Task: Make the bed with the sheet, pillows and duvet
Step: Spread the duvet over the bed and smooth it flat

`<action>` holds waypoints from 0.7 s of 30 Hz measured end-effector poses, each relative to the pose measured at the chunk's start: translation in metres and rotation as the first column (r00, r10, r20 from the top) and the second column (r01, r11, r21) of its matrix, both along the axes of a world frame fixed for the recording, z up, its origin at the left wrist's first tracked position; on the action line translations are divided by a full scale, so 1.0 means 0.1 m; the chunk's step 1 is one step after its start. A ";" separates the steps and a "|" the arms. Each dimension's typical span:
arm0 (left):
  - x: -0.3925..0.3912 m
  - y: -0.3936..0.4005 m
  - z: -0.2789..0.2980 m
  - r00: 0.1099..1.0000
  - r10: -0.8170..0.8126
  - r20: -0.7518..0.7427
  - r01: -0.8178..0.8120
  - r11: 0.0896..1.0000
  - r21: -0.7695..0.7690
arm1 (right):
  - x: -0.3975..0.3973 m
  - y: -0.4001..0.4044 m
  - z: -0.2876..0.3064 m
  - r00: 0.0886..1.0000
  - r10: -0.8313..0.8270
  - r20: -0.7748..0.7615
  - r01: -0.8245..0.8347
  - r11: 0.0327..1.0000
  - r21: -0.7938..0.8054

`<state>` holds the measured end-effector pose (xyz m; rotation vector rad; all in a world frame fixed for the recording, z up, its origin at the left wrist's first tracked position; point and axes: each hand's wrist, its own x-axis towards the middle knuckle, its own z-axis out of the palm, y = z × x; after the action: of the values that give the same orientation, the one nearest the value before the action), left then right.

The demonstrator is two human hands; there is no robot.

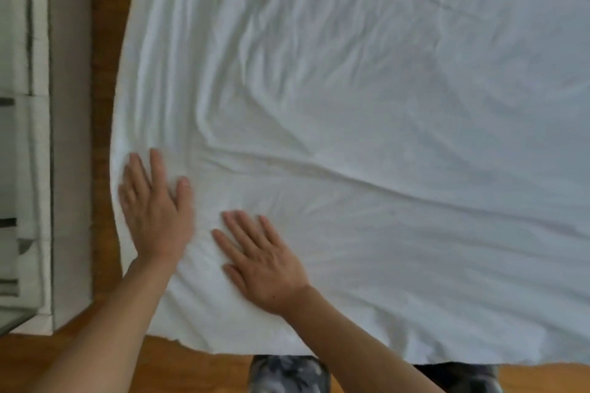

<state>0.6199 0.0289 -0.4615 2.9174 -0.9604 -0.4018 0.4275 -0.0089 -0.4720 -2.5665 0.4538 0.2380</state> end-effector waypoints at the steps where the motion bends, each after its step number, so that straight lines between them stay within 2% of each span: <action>1: 0.04 0.11 0.02 1.000 -0.006 -0.028 0.007 1.000 0.008 | 0.09 0.09 0.01 0.999 0.030 -0.016 -0.030 1.000 0.009; 4: 0.08 0.27 0.05 0.995 -0.074 -0.072 0.077 0.997 0.031 | 0.24 0.19 0.06 0.996 0.080 -0.047 -0.079 0.997 0.014; 7: 0.03 0.35 0.08 0.993 -0.067 -0.098 0.067 0.998 -0.005 | 0.21 0.19 0.11 0.994 0.099 -0.040 -0.098 0.995 0.016; 10: -0.13 0.56 0.14 0.985 0.071 -0.160 -0.079 0.996 -0.041 | 0.00 0.30 0.21 0.995 0.096 -0.029 -0.094 0.994 0.056; 13: -0.37 0.89 0.21 0.942 0.229 -0.247 -0.253 0.965 -0.071 | -0.26 0.49 0.23 0.996 0.087 -0.033 -0.087 0.996 0.011; 16: -0.55 1.23 0.22 0.916 0.267 -0.301 -0.313 0.943 -0.116 | -0.56 0.63 0.24 0.994 0.111 -0.020 -0.112 0.993 -0.043; 18: -0.60 1.36 0.21 0.905 0.291 -0.310 -0.340 0.933 -0.118 | -0.73 0.70 0.24 0.999 0.010 0.031 -0.008 0.997 -0.079; 21: -0.66 1.51 0.20 0.870 0.380 -0.313 -0.444 0.881 -0.165 | -0.97 0.77 0.26 0.945 -0.283 0.164 0.299 0.950 -0.087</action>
<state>0.5537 0.1794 -0.4419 2.6538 -0.3012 -0.5945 0.3307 0.0684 -0.4463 -2.5578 0.7998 -0.0880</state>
